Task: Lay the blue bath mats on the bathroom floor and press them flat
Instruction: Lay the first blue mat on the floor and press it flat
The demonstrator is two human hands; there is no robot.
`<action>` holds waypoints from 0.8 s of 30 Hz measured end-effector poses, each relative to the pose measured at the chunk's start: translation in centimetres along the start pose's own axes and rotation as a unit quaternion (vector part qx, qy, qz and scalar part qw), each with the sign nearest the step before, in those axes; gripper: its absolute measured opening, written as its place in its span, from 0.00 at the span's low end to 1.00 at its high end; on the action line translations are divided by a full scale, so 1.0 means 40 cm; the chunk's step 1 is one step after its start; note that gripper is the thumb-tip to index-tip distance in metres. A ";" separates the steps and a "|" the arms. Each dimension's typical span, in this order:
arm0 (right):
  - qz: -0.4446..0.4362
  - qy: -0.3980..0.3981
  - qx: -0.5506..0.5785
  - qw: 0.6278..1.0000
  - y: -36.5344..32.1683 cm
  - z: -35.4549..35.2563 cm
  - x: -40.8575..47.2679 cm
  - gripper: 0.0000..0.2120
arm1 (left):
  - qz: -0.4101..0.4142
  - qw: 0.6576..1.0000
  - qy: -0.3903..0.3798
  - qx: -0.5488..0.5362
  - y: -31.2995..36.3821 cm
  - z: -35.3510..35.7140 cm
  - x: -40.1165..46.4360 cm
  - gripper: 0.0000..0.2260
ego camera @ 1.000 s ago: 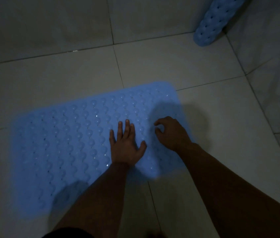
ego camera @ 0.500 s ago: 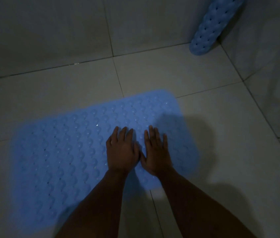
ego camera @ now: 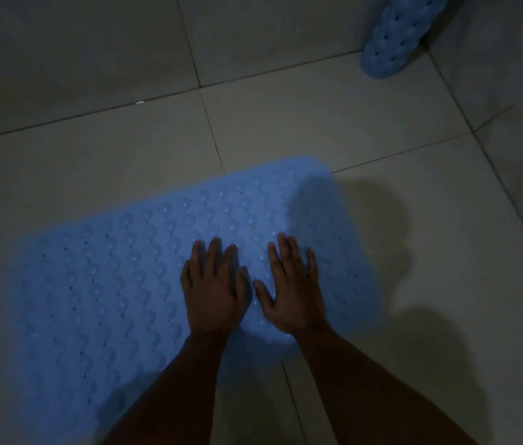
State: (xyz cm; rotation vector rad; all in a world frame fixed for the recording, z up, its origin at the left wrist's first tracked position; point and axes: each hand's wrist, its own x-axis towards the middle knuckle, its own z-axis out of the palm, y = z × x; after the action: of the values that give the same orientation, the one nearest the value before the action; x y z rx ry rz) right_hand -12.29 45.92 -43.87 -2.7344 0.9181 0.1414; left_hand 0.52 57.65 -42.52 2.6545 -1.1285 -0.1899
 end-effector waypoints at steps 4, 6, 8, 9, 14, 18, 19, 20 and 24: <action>0.002 -0.010 -0.008 1.000 0.004 -0.002 -0.001 0.37 | -0.013 1.000 -0.012 -0.001 0.009 0.009 0.011 0.25; 0.001 -0.007 -0.007 1.000 0.008 0.002 -0.001 0.37 | -0.009 1.000 -0.007 -0.001 0.013 0.014 0.015 0.25; -0.002 -0.008 -0.007 1.000 0.011 0.007 0.000 0.37 | -0.006 1.000 -0.007 -0.006 0.013 0.018 0.014 0.25; -0.003 -0.009 -0.009 1.000 0.012 0.009 0.001 0.37 | -0.005 1.000 -0.007 -0.007 0.010 0.018 0.011 0.25; -0.002 -0.031 0.003 1.000 0.009 0.010 0.003 0.40 | 0.002 1.000 -0.004 -0.008 -0.012 0.009 -0.015 0.26; -0.006 -0.090 0.077 0.993 0.017 -0.035 0.020 0.38 | -0.004 1.000 0.009 -0.003 -0.006 -0.023 -0.020 0.24; -0.004 -0.113 0.109 0.988 0.025 -0.066 0.036 0.36 | -0.009 1.000 0.004 -0.003 0.006 -0.035 -0.020 0.24; 0.005 -0.140 0.144 0.980 0.035 -0.102 0.058 0.33 | -0.013 1.000 -0.004 -0.001 0.022 -0.044 -0.020 0.24; 0.056 -0.127 0.210 0.968 0.110 -0.248 0.131 0.21 | 0.002 0.999 -0.003 -0.033 0.139 -0.051 -0.007 0.25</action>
State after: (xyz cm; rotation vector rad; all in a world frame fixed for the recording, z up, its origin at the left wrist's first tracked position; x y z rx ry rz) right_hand -10.64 36.84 -36.14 -2.2167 0.9078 0.2774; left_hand -3.06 54.52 -39.00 2.5951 -1.1091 -0.2316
